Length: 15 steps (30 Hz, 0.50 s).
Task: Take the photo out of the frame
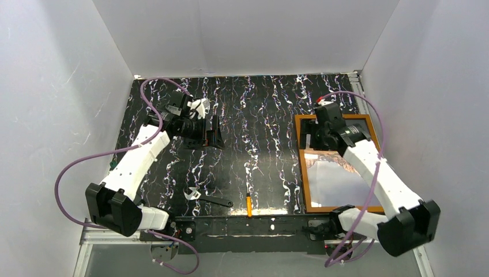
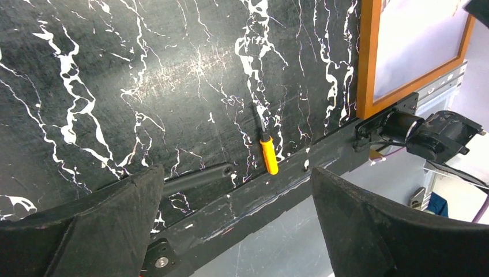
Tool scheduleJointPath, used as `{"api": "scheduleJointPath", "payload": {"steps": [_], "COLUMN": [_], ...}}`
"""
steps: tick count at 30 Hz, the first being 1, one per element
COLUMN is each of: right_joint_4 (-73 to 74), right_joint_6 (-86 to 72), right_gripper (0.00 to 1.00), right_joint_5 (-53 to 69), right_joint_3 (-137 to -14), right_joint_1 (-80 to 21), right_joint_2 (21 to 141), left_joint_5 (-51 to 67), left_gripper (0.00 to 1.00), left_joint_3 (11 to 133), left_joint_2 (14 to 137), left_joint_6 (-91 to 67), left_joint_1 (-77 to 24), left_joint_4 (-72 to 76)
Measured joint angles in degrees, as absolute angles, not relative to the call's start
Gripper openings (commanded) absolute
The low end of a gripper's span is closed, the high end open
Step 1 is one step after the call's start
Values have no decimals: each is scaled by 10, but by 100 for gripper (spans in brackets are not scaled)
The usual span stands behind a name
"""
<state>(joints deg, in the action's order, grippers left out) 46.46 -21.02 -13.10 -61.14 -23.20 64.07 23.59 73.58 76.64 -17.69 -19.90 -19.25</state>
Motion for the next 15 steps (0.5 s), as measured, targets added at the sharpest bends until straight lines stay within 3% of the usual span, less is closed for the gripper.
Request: {"api": "scheduleJointPath", "payload": {"steps": [5, 15], "right_joint_4": [456, 436], "right_joint_6": [-188, -164], "right_gripper": [89, 68], "right_joint_5": [-95, -60], "right_joint_3": [-614, -630], "right_joint_1": [-232, -219], "right_joint_2": [724, 847], "left_joint_5": [252, 264], "left_gripper": [100, 100], "left_joint_3": [714, 697], "left_joint_2": [767, 767], "left_joint_6": [-178, -179], "left_joint_1": [-201, -218], "left_joint_4": [-178, -165]}}
